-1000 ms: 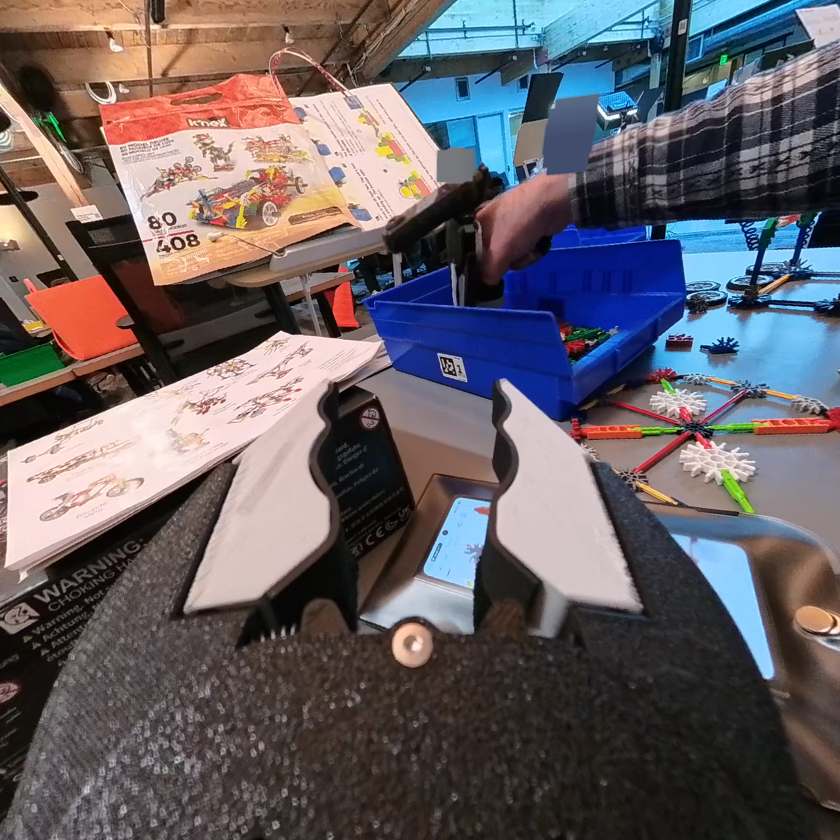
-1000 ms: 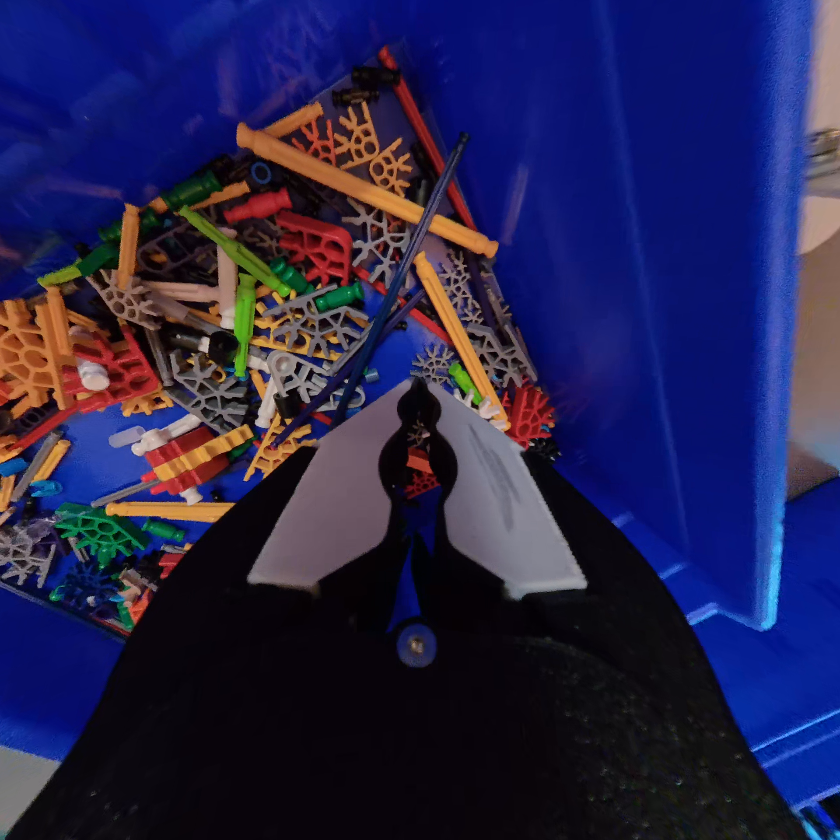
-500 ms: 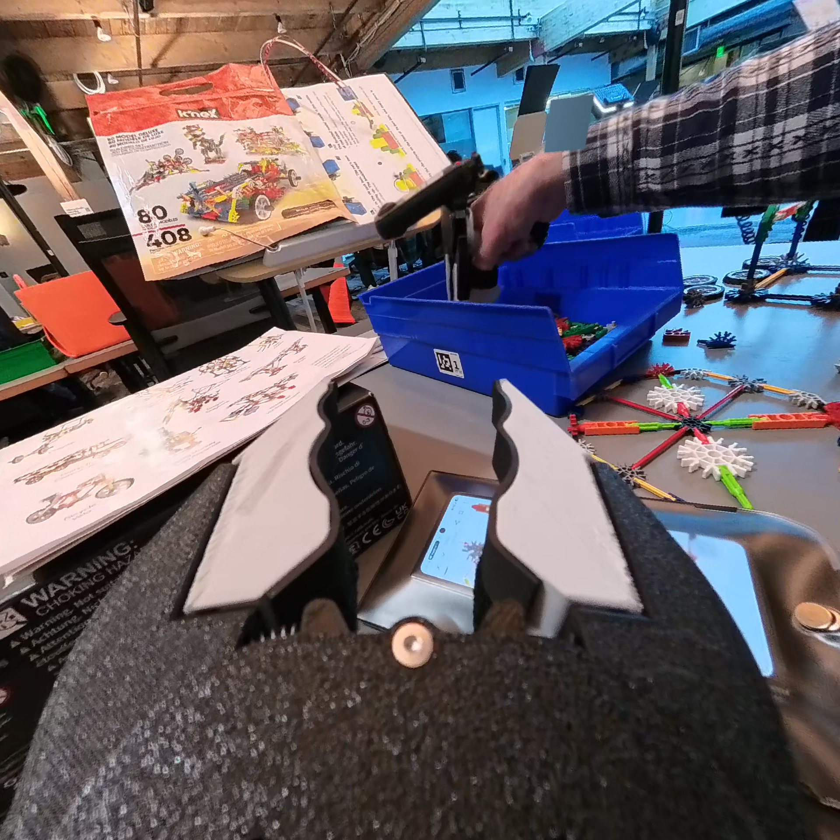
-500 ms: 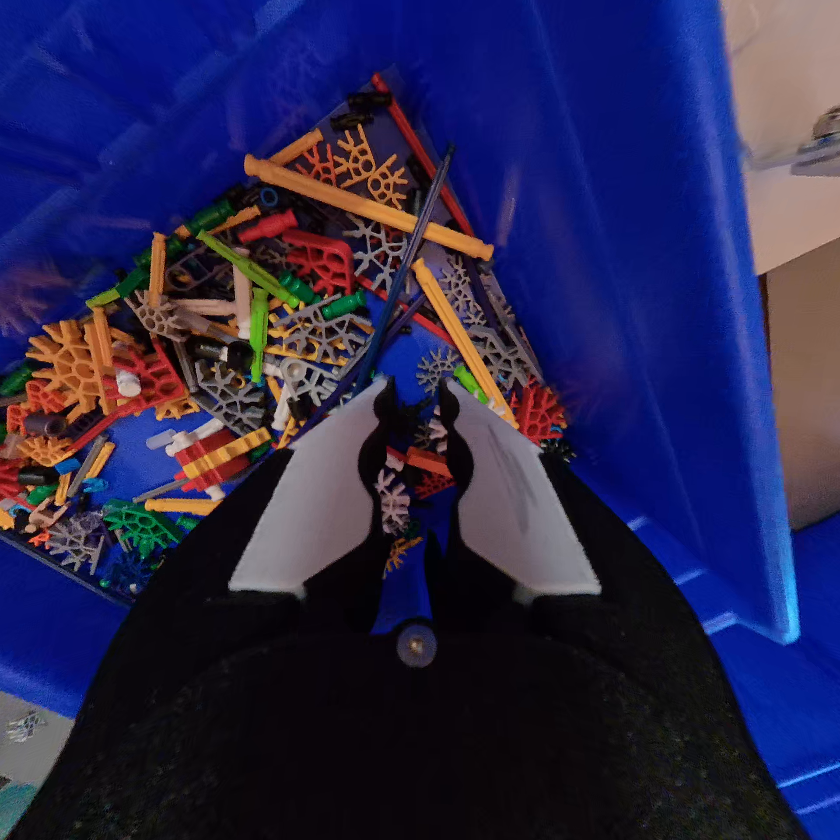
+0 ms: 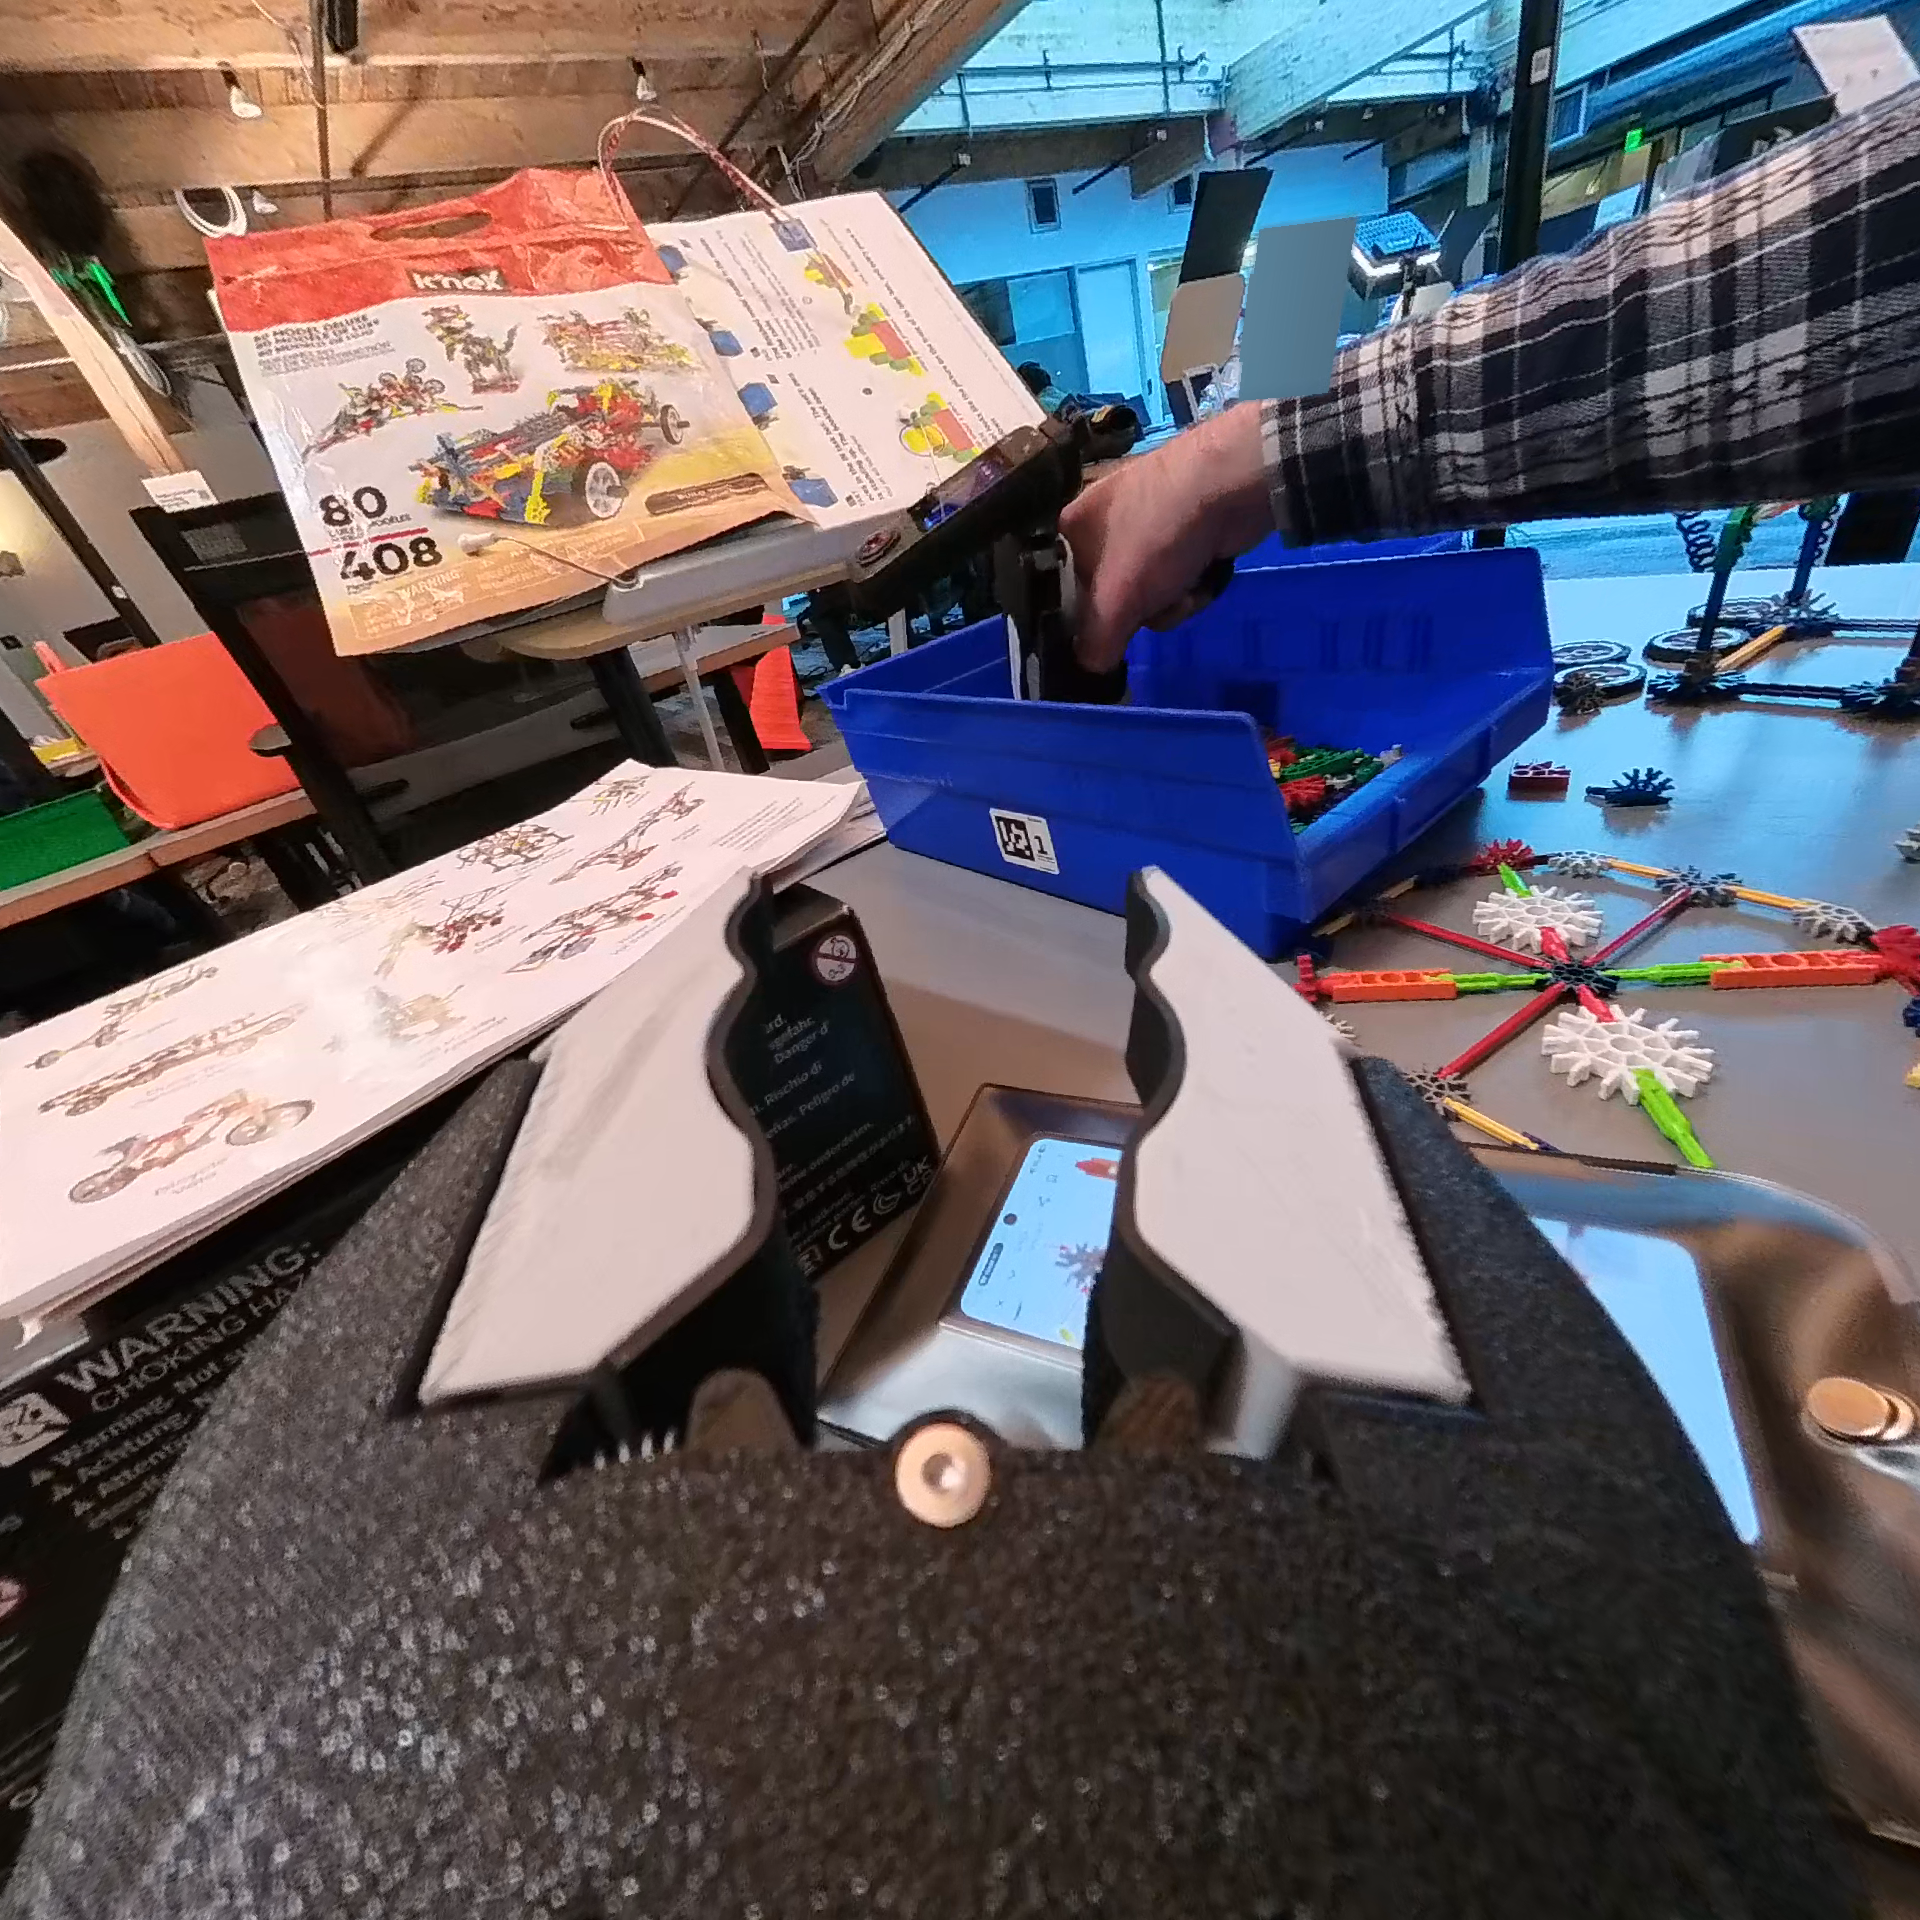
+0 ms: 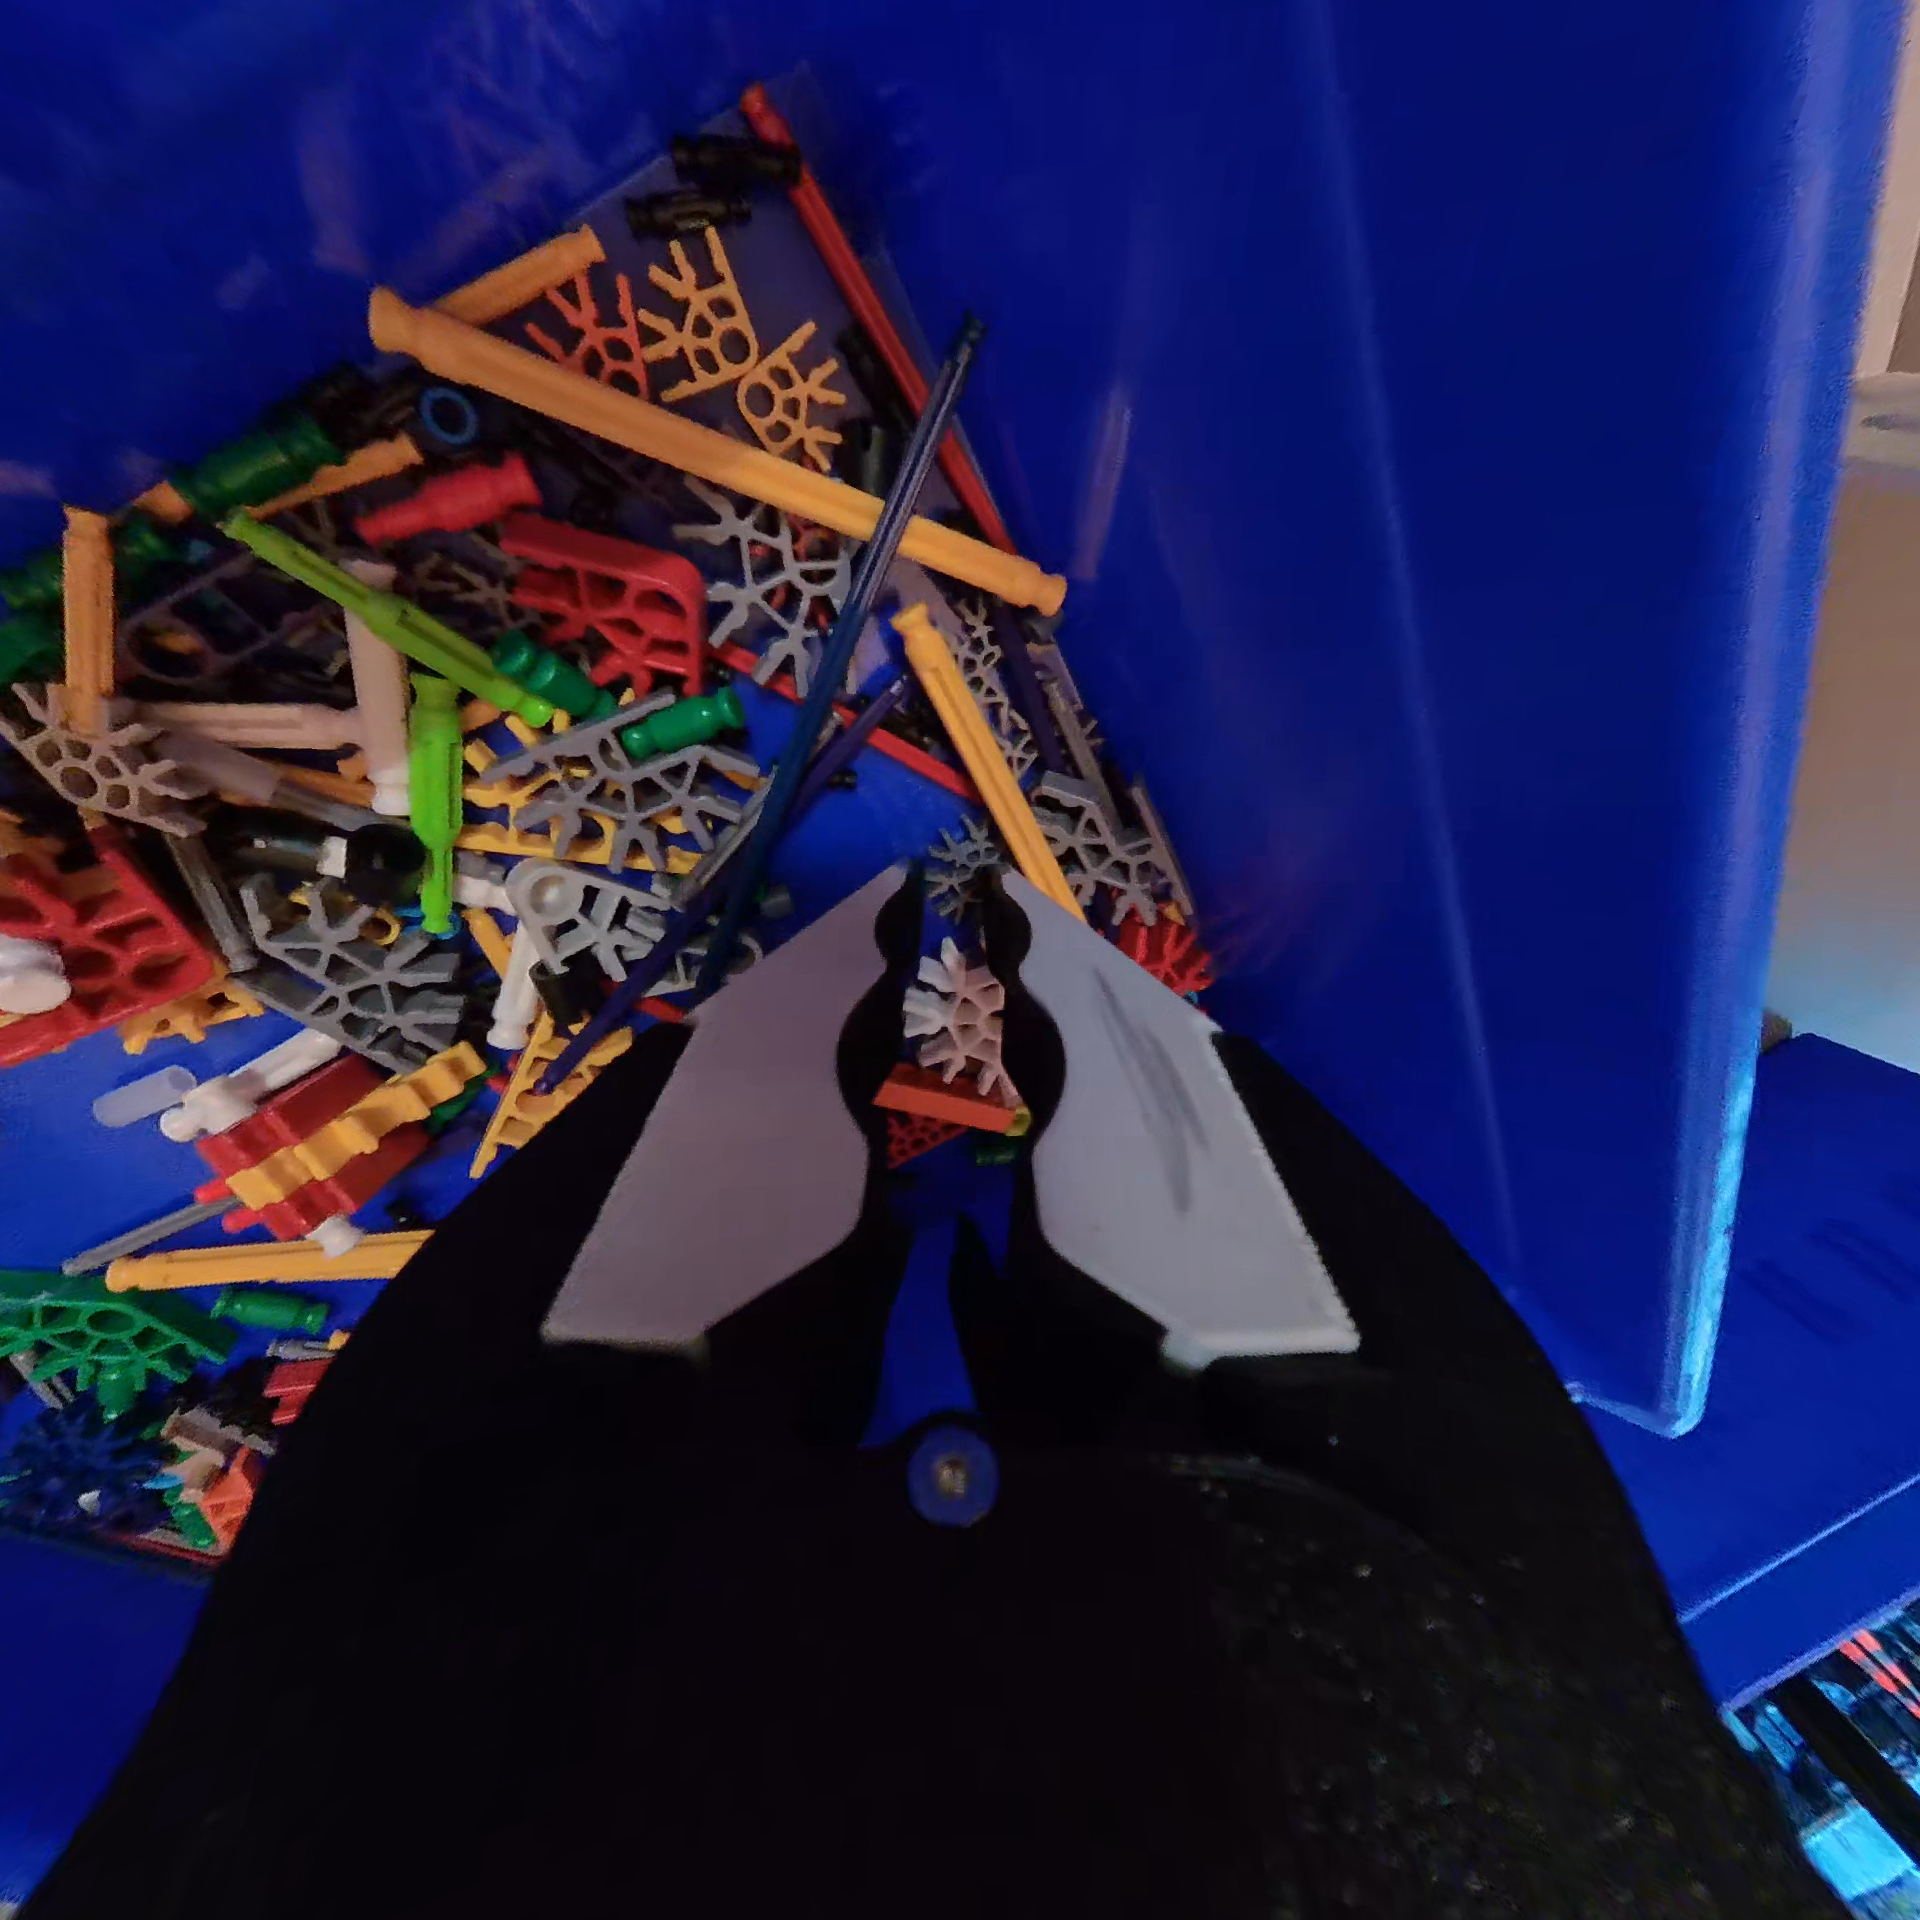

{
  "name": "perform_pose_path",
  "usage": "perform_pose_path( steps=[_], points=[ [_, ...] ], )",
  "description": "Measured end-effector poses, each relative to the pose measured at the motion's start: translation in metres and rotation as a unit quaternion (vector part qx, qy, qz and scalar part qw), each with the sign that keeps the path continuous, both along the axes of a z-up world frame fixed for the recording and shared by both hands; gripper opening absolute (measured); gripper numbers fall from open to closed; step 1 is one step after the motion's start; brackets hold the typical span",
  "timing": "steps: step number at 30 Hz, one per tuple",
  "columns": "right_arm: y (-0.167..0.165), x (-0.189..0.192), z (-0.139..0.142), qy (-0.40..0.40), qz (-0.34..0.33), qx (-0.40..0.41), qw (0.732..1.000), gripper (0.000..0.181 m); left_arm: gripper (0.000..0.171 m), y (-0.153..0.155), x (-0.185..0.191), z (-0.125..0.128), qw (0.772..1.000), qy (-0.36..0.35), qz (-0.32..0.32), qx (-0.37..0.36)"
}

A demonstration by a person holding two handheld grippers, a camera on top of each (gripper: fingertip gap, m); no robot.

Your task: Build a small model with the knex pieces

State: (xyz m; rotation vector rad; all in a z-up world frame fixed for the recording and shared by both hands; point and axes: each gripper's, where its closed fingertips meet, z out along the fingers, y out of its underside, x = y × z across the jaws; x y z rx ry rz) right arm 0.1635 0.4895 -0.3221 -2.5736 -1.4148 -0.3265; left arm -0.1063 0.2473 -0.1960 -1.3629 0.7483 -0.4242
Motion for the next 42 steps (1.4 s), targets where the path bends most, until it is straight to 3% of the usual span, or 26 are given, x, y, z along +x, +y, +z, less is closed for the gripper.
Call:
perform_pose_path(
  steps=[14,22,23,25,26,36,37,40,42],
  points=[
    [-0.005,0.000,0.006,0.024,0.005,-0.009,1.000,0.000,0.068,0.000,0.002,-0.002,1.000,0.006,-0.003,-0.003],
    [-0.003,0.000,0.028,0.073,-0.010,-0.012,0.997,0.000,0.067,0.001,0.003,-0.004,1.000,0.008,-0.005,-0.007],
    [-0.004,0.001,0.025,0.071,-0.016,-0.020,0.997,0.001,0.067,0.001,0.003,-0.004,1.000,0.008,-0.006,-0.007],
    [-0.008,0.002,0.018,0.066,-0.025,-0.035,0.997,0.027,0.067,0.000,0.003,-0.004,1.000,0.009,-0.006,-0.006],
    [-0.010,0.003,0.013,0.059,-0.022,-0.045,0.997,0.027,0.067,0.000,0.003,-0.004,1.000,0.009,-0.006,-0.006],
    [-0.001,-0.001,0.000,0.030,-0.019,-0.034,0.999,0.013,0.067,0.000,0.004,-0.004,1.000,0.008,-0.009,-0.005],
    [-0.003,-0.002,0.001,0.036,-0.020,-0.043,0.998,0.016,0.067,0.000,0.003,-0.004,1.000,0.008,-0.009,-0.005],
    [-0.030,-0.017,0.005,0.086,-0.016,-0.127,0.988,0.002,0.067,-0.001,0.003,-0.003,1.000,0.007,-0.010,-0.004],
    [-0.029,-0.011,0.010,0.069,-0.008,-0.113,0.991,0.007,0.067,-0.001,0.003,-0.003,1.000,0.006,-0.010,-0.003]
  ],
)
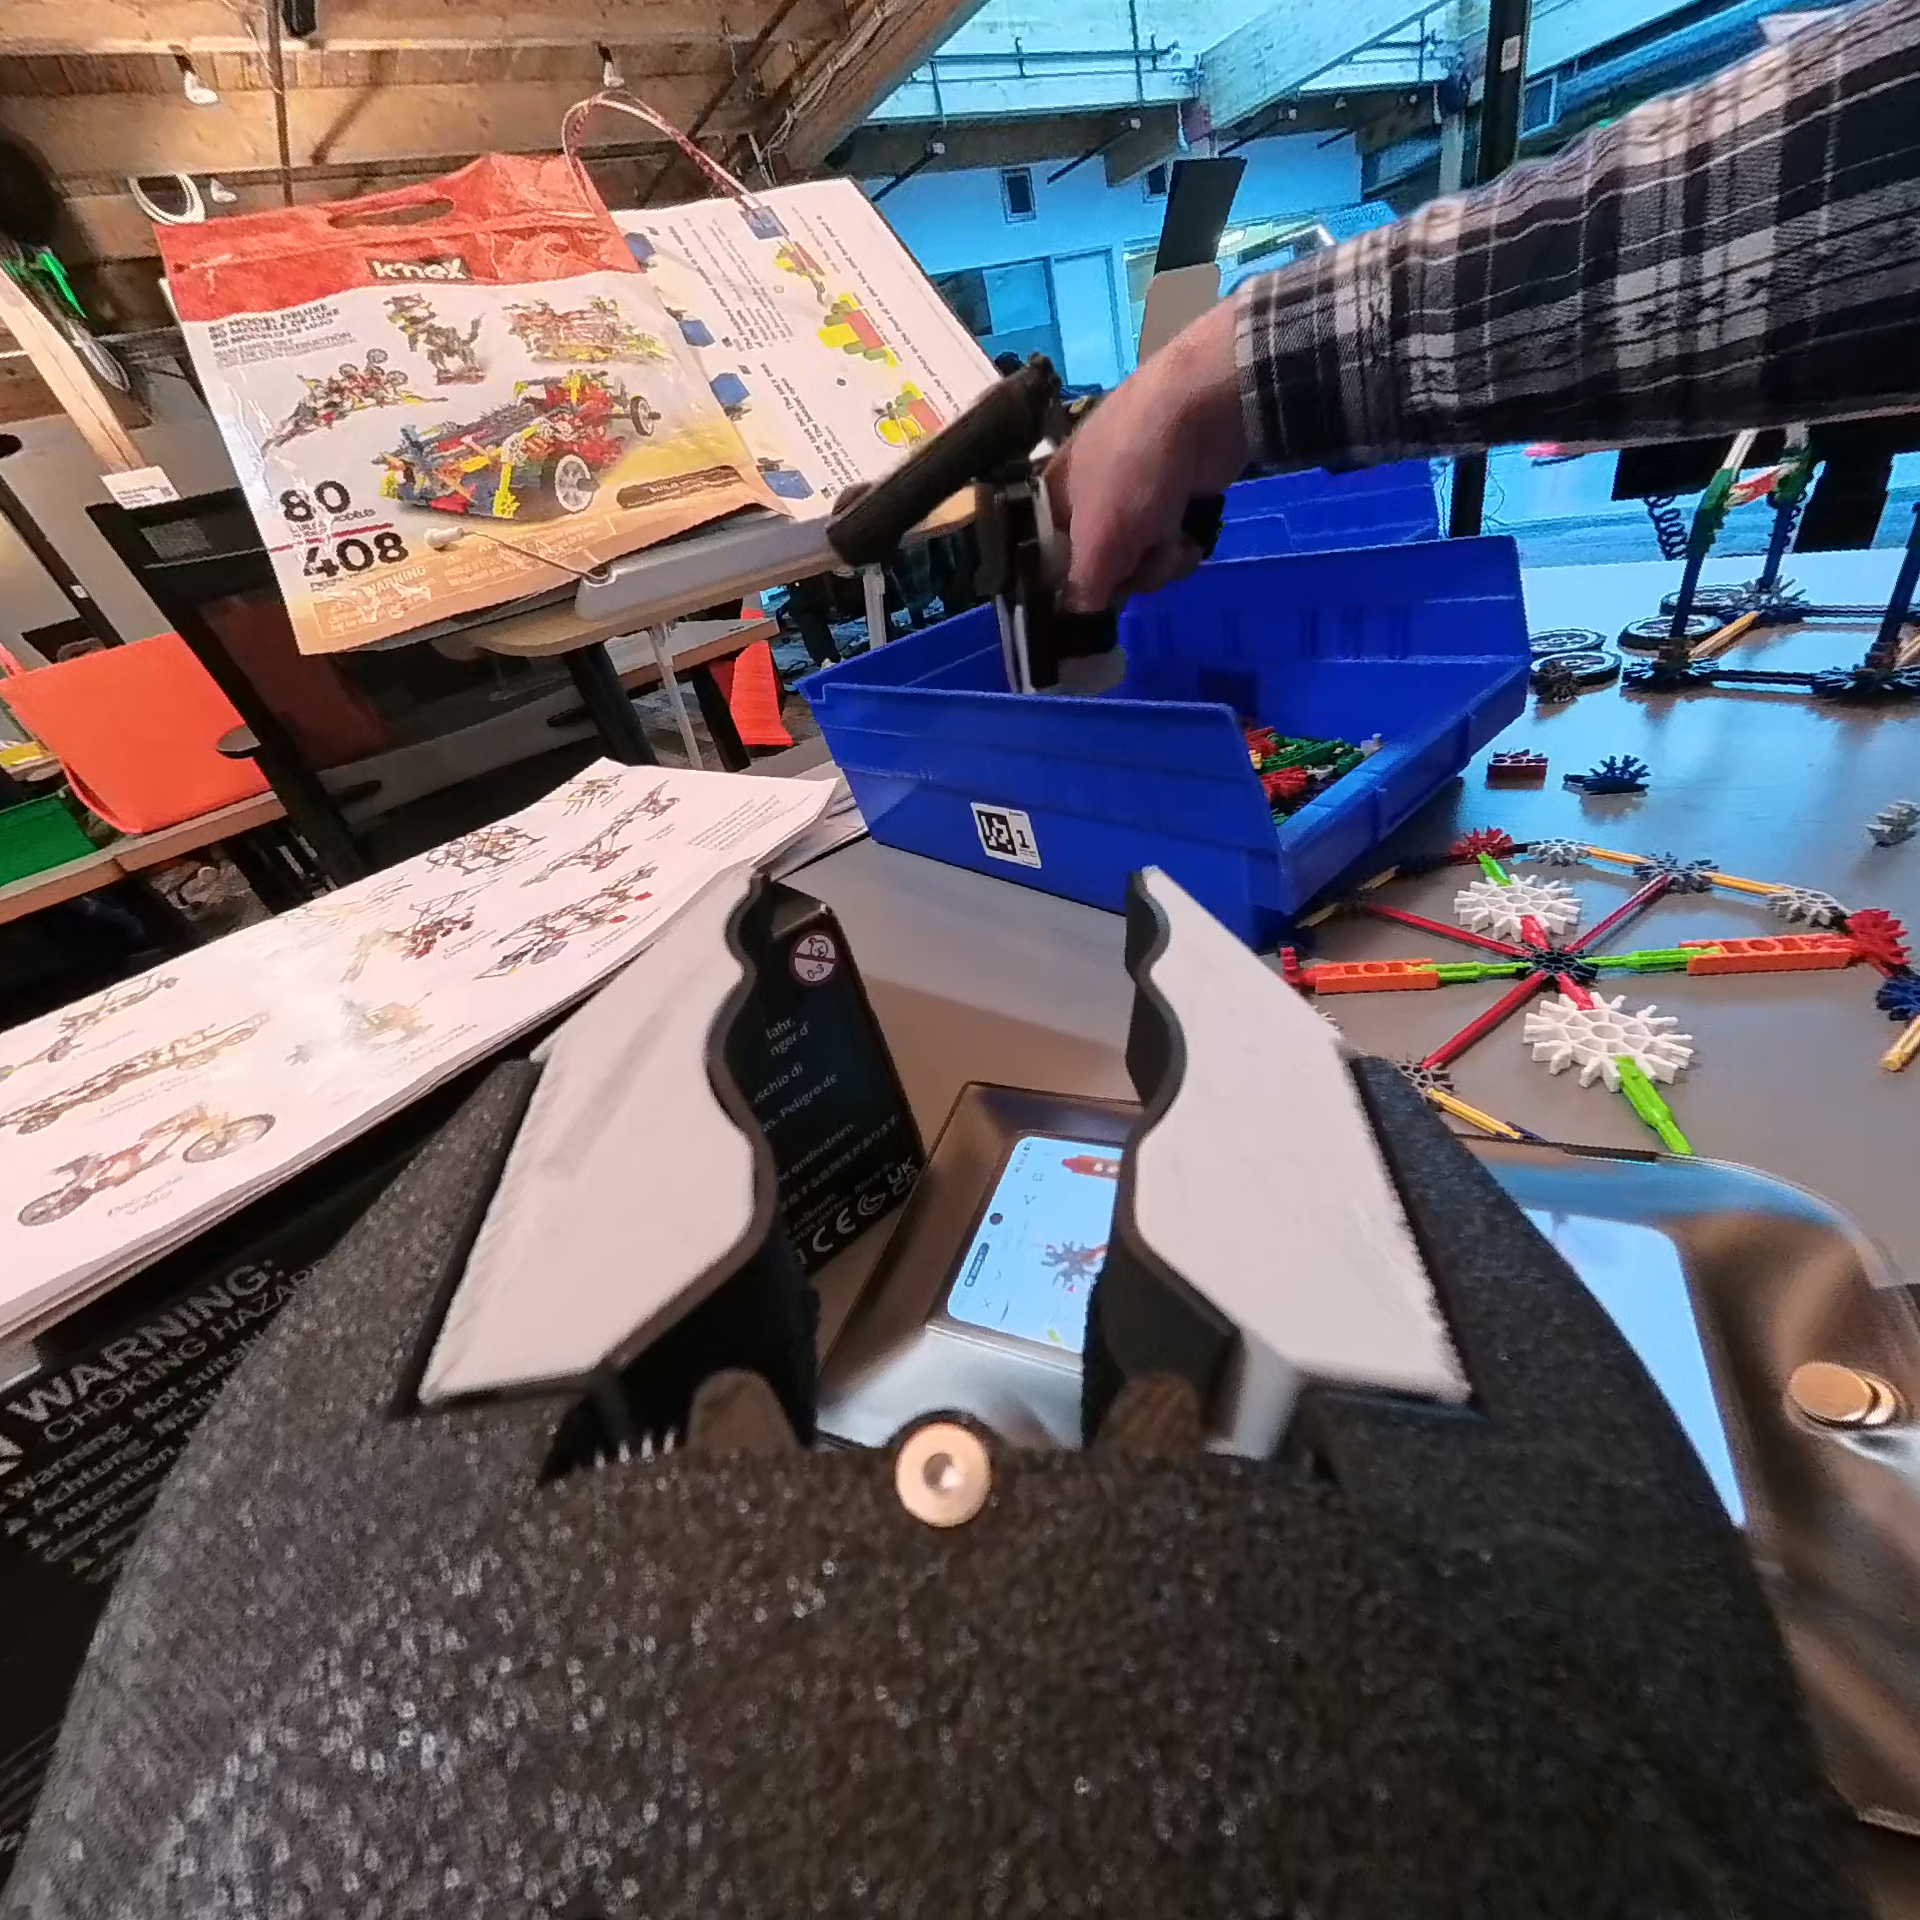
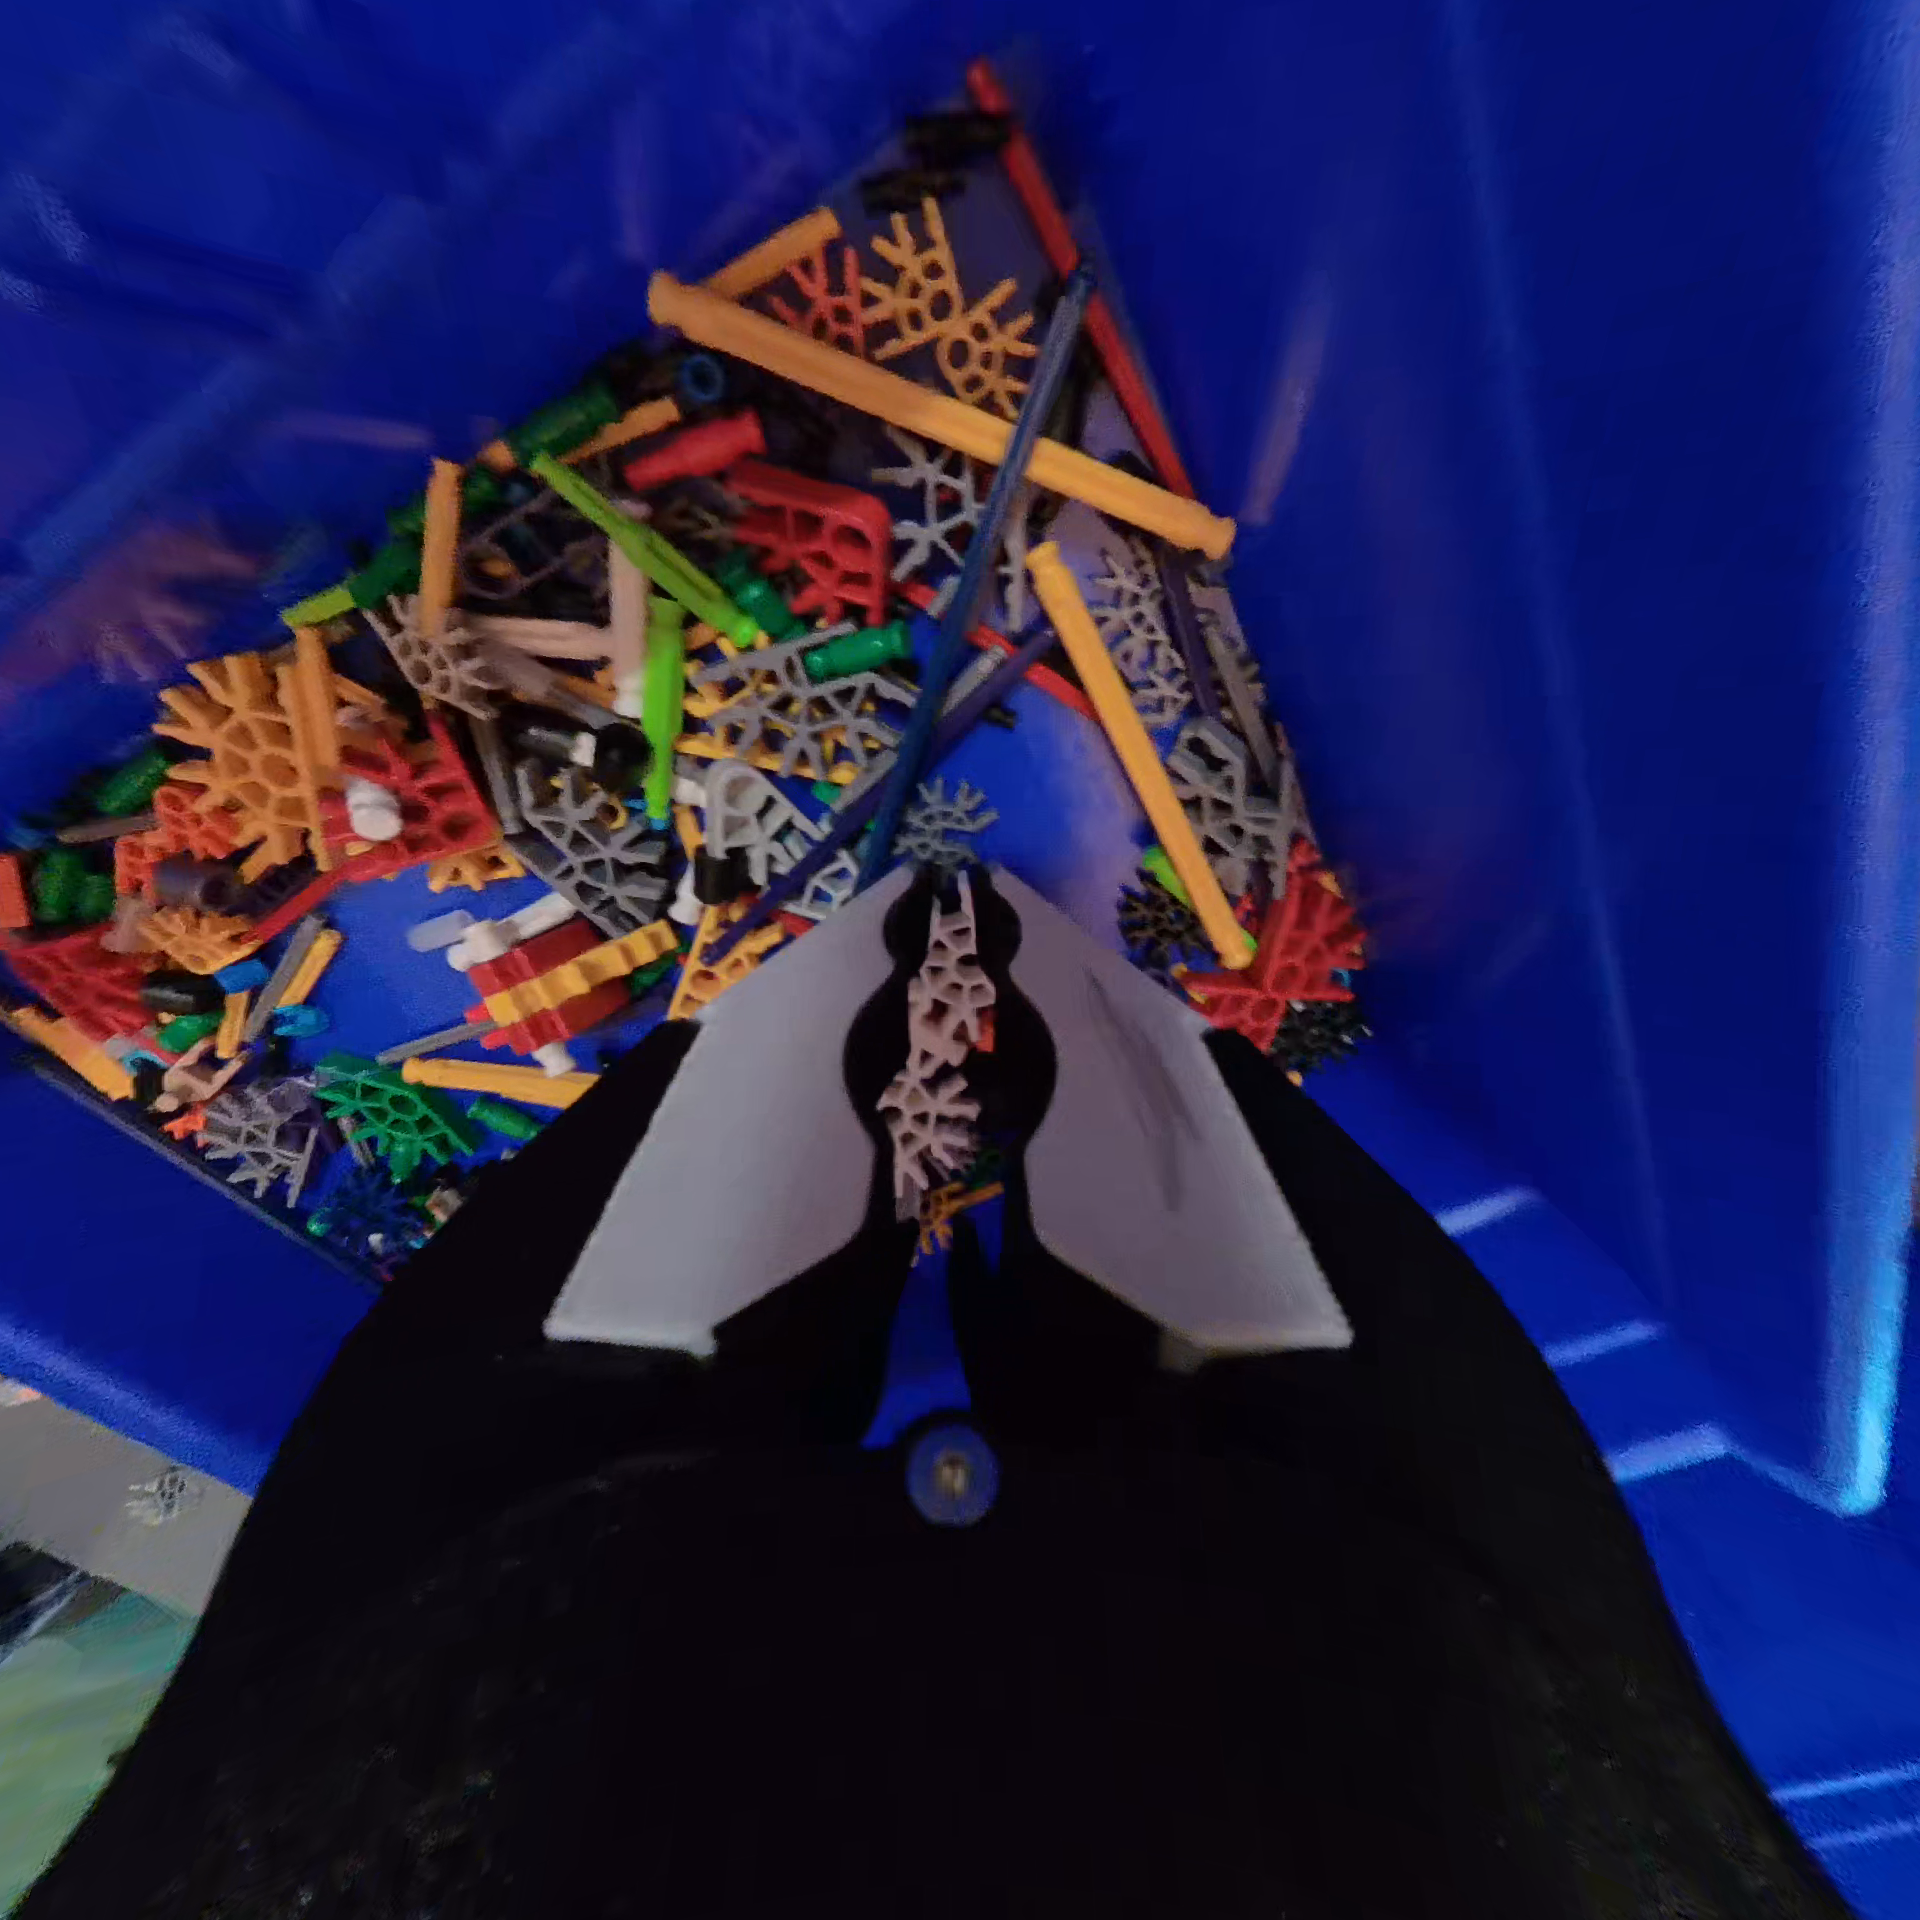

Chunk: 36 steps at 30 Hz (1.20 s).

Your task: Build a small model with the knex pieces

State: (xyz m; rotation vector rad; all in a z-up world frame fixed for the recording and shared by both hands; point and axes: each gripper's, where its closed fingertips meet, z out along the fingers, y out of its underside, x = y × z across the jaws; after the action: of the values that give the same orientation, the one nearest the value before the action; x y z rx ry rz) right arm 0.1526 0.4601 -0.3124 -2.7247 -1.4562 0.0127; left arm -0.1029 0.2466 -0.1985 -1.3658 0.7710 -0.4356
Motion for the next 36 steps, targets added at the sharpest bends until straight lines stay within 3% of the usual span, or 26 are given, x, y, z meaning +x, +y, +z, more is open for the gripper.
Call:
perform_pose_path(
  steps=[5,13,15,21,23,28,36],
  points=[
    [0.007,0.002,0.006,0.014,-0.017,0.017,1.000,0.019,0.067,0.000,0.001,0.000,1.000,0.001,-0.001,0.000],
    [0.011,-0.002,-0.008,0.001,0.001,0.030,1.000,0.016,0.067,0.001,0.001,0.000,1.000,0.001,0.000,0.000],
    [0.019,0.006,-0.008,-0.028,0.004,0.054,0.998,0.007,0.067,0.001,0.001,-0.001,1.000,0.003,-0.001,0.000],
    [0.017,0.000,-0.003,0.009,-0.012,0.040,0.999,0.013,0.067,0.001,0.000,0.000,1.000,0.000,0.000,0.000],
    [0.014,0.002,-0.007,0.002,-0.008,0.031,0.999,0.021,0.067,0.001,0.001,-0.001,1.000,0.003,-0.001,0.000],
    [0.018,0.005,-0.009,-0.018,-0.021,0.041,0.999,0.015,0.067,0.002,0.001,-0.001,1.000,0.003,0.000,0.001],
    [0.021,0.010,-0.009,-0.043,-0.023,0.069,0.996,0.024,0.067,0.001,0.001,0.001,1.000,0.003,-0.001,0.004]
  ],
)
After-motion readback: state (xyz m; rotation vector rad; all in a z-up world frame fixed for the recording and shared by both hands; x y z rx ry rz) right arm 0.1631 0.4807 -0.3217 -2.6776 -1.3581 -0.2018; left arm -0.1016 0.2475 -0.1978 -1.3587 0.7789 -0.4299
